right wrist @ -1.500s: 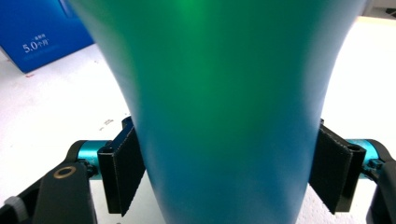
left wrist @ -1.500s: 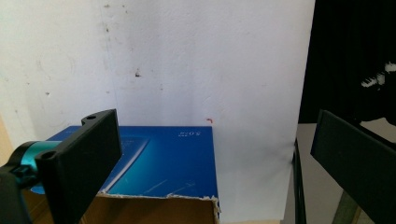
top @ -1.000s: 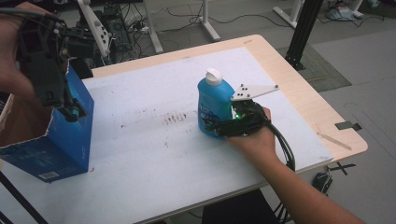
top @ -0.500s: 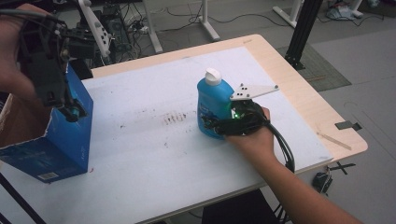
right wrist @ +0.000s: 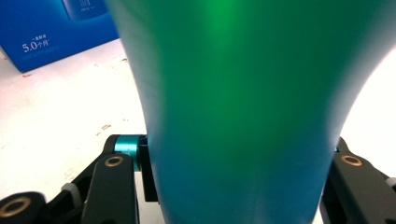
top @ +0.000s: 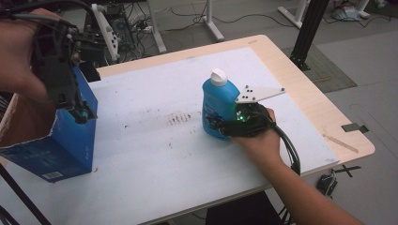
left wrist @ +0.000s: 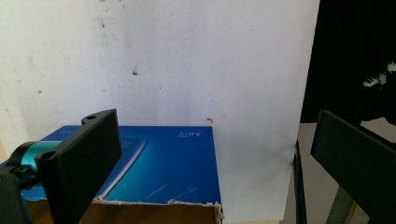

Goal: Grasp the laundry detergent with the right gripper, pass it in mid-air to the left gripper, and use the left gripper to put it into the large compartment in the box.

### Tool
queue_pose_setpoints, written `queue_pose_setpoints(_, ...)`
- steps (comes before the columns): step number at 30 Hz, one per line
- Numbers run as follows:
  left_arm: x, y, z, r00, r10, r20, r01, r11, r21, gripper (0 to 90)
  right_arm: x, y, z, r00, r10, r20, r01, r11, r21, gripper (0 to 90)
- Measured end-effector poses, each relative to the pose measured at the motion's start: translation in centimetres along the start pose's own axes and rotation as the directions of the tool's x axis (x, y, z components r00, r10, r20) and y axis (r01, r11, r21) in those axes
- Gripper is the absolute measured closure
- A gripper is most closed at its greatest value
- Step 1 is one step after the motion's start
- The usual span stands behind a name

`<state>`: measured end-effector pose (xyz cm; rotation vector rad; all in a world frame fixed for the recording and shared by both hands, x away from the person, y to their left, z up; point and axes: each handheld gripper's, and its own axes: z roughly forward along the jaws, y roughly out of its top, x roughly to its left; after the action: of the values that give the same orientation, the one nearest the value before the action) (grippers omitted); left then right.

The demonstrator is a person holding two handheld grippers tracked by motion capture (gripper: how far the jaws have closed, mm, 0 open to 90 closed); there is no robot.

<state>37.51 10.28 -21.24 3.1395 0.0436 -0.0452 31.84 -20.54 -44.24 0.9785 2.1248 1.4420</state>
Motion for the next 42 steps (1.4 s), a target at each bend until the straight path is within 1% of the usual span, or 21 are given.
queue_pose_setpoints(6, 0.0, 0.3, 0.1, 1.0000, 0.007, 0.000, -0.007, 1.0000, -0.004, 1.8, 0.1, 0.6, -0.2, 0.9992, -0.026, -0.031, 0.027, 0.999, 0.021, 44.2)
queue_pose_setpoints(10, -0.2, 0.9, 0.2, 0.9998, 0.019, 0.005, -0.019, 0.9997, -0.016, 1.7, 0.6, 1.9, -0.5, 0.9946, -0.053, -0.089, 0.055, 0.998, 0.017, 44.2)
queue_pose_setpoints(12, -0.4, 1.3, 0.2, 0.9997, 0.023, 0.004, -0.023, 0.9994, -0.025, 1.8, 1.1, 3.3, -0.7, 0.9859, -0.085, -0.144, 0.088, 0.996, 0.015, 44.3)
queue_pose_setpoints(13, -0.5, 1.5, 0.2, 0.9996, 0.029, 0.001, -0.029, 0.9991, -0.032, 1.8, 1.1, 3.3, -0.7, 0.9859, -0.085, -0.144, 0.088, 0.996, 0.015, 44.3)
queue_pose_setpoints(16, -1.0, 2.2, 0.2, 0.9992, 0.040, 0.005, -0.040, 0.9983, -0.043, 1.8, 1.7, 4.6, -0.8, 0.9715, -0.111, -0.209, 0.116, 0.993, 0.015, 44.2)
queue_pose_setpoints(17, -1.1, 2.4, 0.1, 0.9988, 0.048, 0.004, -0.048, 0.9978, -0.045, 1.7, 1.9, 5.1, -0.8, 0.9654, -0.120, -0.231, 0.127, 0.992, 0.016, 44.2)
queue_pose_setpoints(18, -1.2, 2.6, 0.1, 0.9986, 0.053, 0.003, -0.053, 0.9976, -0.045, 1.8, 2.4, 5.7, -0.7, 0.9518, -0.138, -0.274, 0.149, 0.989, 0.017, 44.3)
queue_pose_setpoints(19, -1.3, 2.7, 0.1, 0.9987, 0.051, 0.007, -0.051, 0.9975, -0.048, 1.8, 2.4, 5.7, -0.7, 0.9518, -0.138, -0.274, 0.149, 0.989, 0.017, 44.3)
queue_pose_setpoints(20, -1.4, 2.9, 0.1, 0.9986, 0.052, 0.009, -0.051, 0.9974, -0.051, 1.8, 2.9, 6.3, -0.6, 0.9349, -0.153, -0.320, 0.168, 0.986, 0.020, 44.3)
queue_pose_setpoints(21, -1.4, 3.0, 0.0, 0.9983, 0.057, 0.007, -0.057, 0.9968, -0.057, 1.8, 2.9, 6.3, -0.6, 0.9349, -0.153, -0.320, 0.168, 0.986, 0.020, 44.3)
queue_pose_setpoints(22, -1.6, 3.3, 0.0, 0.9983, 0.058, 0.009, -0.057, 0.9959, -0.070, 1.7, 3.3, 6.7, -0.4, 0.9179, -0.163, -0.362, 0.183, 0.983, 0.021, 44.4)
queue_pose_setpoints(23, -1.6, 3.3, 0.0, 0.9983, 0.058, 0.009, -0.057, 0.9959, -0.070, 1.7, 3.3, 6.7, -0.4, 0.9179, -0.163, -0.362, 0.183, 0.983, 0.021, 44.4)
queue_pose_setpoints(24, -1.7, 3.4, -0.1, 0.9983, 0.057, 0.012, -0.056, 0.9957, -0.073, 1.8, 3.8, 7.1, -0.3, 0.8998, -0.183, -0.396, 0.208, 0.978, 0.021, 44.4)
queue_pose_setpoints(25, -1.8, 3.6, -0.1, 0.9979, 0.063, 0.010, -0.062, 0.9952, -0.076, 1.8, 3.8, 7.1, -0.3, 0.8998, -0.183, -0.396, 0.208, 0.978, 0.021, 44.4)
queue_pose_setpoints(26, -2.0, 4.0, -0.1, 0.9973, 0.072, 0.016, -0.071, 0.9944, -0.078, 1.7, 4.3, 7.4, 0.0, 0.8795, -0.187, -0.438, 0.217, 0.976, 0.019, 44.3)
queue_pose_setpoints(27, -2.0, 4.0, -0.1, 0.9973, 0.072, 0.016, -0.071, 0.9944, -0.078, 1.8, 4.3, 7.4, 0.0, 0.8795, -0.187, -0.438, 0.217, 0.976, 0.019, 44.3)
queue_pose_setpoints(29, -2.2, 4.4, -0.1, 0.9967, 0.079, 0.019, -0.078, 0.9939, -0.078, 1.7, 4.6, 7.6, 0.3, 0.8563, -0.190, -0.480, 0.225, 0.974, 0.015, 44.3)
queue_pose_setpoints(33, -2.7, 5.1, 0.0, 0.9953, 0.093, 0.027, -0.091, 0.9933, -0.072, 1.7, 5.3, 7.8, 0.8, 0.8132, -0.219, -0.539, 0.267, 0.964, 0.011, 44.3)
queue_pose_setpoints(35, -3.0, 5.5, 0.1, 0.9948, 0.098, 0.028, -0.095, 0.9928, -0.072, 1.7, 5.7, 7.9, 1.1, 0.7953, -0.227, -0.562, 0.282, 0.959, 0.011, 44.3)
queue_pose_setpoints(38, -3.3, 5.9, 0.3, 0.9941, 0.103, 0.035, -0.101, 0.9927, -0.066, 1.7, 6.1, 8.0, 1.7, 0.7724, -0.231, -0.592, 0.295, 0.955, 0.012, 44.4)
queue_pose_setpoints(42, -3.8, 6.5, 0.5, 0.9935, 0.108, 0.036, -0.105, 0.9922, -0.066, 1.8, 6.6, 8.2, 2.3, 0.7538, -0.233, -0.614, 0.303, 0.953, 0.010, 44.4)
